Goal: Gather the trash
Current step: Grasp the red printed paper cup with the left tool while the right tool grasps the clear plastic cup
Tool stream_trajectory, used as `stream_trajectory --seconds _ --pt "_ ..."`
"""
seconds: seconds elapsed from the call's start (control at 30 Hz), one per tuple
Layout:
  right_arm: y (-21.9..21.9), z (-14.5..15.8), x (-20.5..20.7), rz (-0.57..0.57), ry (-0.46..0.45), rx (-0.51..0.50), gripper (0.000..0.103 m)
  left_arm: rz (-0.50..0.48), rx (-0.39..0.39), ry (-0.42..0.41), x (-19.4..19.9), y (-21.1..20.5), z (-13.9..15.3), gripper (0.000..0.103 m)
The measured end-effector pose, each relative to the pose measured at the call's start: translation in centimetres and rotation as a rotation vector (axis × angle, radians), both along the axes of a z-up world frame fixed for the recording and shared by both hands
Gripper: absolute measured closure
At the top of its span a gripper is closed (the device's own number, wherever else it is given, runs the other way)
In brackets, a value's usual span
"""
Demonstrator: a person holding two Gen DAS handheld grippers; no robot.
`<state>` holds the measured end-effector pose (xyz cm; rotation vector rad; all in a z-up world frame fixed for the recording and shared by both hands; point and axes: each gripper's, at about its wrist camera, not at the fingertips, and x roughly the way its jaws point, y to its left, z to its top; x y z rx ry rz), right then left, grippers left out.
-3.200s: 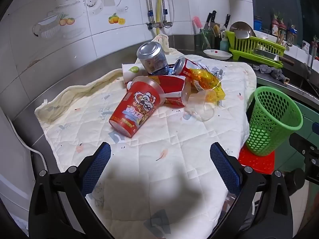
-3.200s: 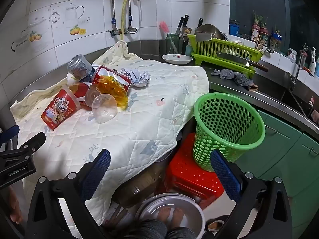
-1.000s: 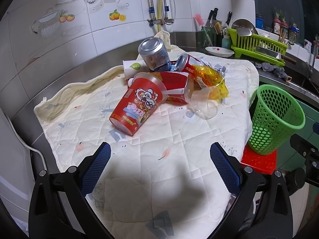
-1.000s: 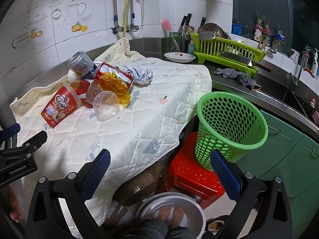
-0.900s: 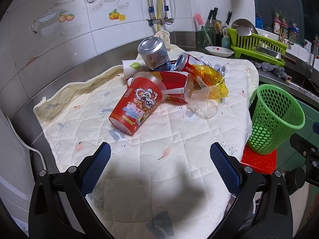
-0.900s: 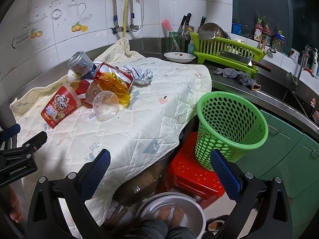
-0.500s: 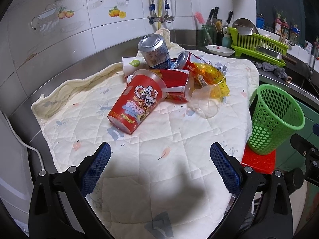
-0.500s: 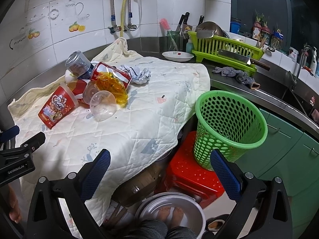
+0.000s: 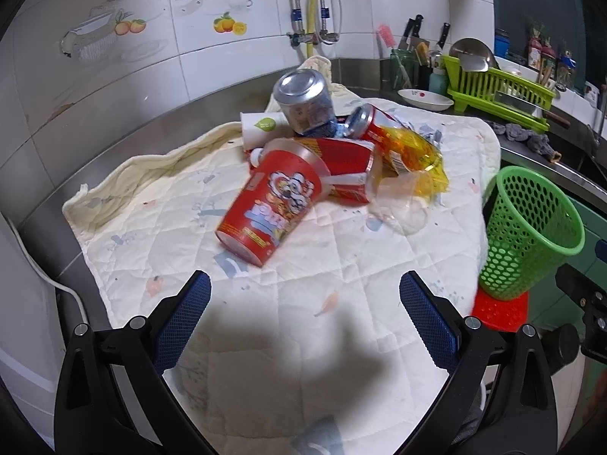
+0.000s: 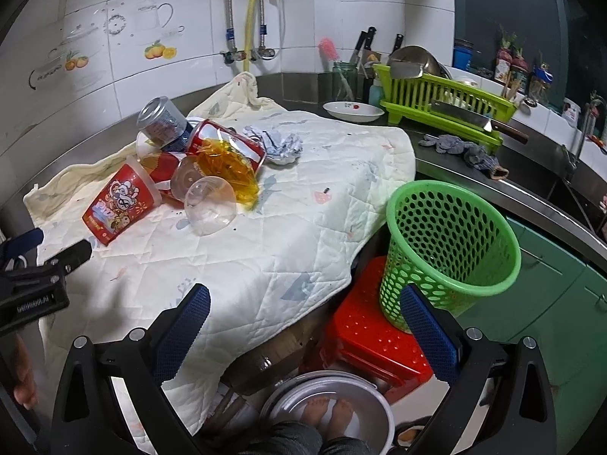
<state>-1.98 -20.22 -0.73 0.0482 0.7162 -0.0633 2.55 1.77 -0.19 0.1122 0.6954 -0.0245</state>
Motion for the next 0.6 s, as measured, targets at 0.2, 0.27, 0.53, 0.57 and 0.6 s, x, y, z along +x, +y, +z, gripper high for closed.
stream_trajectory --seconds 0.2,0.27,0.53,0.57,0.6 --pt "0.3 0.0 1.5 0.049 0.011 0.022 0.006 0.024 0.009 -0.017 1.3 1.3 1.0 0.005" --pt "0.4 0.1 2.1 0.064 0.014 0.023 0.006 0.031 0.010 -0.021 1.8 1.8 1.3 0.005" --pt "0.5 0.6 4.8 0.140 0.020 0.053 0.006 0.030 0.038 -0.015 4.3 3.4 1.5 0.005" --pt "0.5 0.6 5.0 0.146 0.021 0.057 0.006 0.027 0.041 -0.012 4.6 3.6 1.5 0.005" --pt "0.6 0.6 5.4 0.151 0.023 0.058 0.006 0.027 0.042 -0.007 5.0 3.7 1.4 0.005"
